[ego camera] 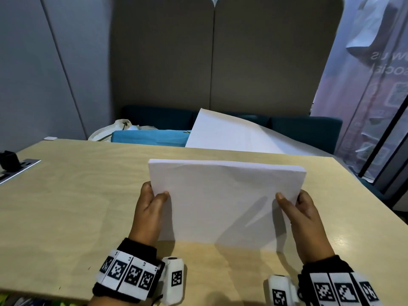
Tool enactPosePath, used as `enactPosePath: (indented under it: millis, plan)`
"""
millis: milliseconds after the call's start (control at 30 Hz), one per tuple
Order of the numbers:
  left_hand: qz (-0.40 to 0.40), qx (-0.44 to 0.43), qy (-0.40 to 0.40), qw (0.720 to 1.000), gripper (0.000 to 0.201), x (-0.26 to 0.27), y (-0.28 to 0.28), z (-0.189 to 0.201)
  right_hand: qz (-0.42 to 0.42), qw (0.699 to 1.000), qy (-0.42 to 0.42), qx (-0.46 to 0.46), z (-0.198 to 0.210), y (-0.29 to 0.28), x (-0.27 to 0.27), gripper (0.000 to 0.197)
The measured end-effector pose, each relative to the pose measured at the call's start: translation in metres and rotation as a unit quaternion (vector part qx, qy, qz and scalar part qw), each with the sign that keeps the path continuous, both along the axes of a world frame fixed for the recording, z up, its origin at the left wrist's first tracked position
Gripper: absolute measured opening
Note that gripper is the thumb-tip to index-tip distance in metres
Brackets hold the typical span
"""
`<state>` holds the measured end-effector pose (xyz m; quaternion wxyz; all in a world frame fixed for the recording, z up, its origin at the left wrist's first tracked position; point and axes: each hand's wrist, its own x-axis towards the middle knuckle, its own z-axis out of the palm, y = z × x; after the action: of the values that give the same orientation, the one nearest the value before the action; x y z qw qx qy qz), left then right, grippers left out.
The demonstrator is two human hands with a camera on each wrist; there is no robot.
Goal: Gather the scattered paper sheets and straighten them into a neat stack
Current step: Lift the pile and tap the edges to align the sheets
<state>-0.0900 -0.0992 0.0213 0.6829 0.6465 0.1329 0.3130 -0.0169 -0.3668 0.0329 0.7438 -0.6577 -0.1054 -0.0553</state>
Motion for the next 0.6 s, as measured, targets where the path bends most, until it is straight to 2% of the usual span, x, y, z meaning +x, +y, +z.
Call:
enactPosePath:
  millis: [167, 333, 600]
  plan:
    - [0.02, -0.012, 0.005, 1.0, 0.013, -0.004, 0.0, 0.001, -0.002, 1.0, 0.014, 0.01, 0.002, 0.002, -0.003, 0.02]
    - [0.004, -0.022, 0.019, 1.0, 0.031, -0.005, -0.004, 0.007, 0.002, 1.0, 0.028, 0.0, 0.001, 0.004, -0.003, 0.022]
    - [0.009, -0.011, 0.002, 1.0, 0.029, -0.005, -0.001, 0.013, -0.025, 0.999, -0.019, -0.035, 0.007, 0.004, 0.001, 0.025]
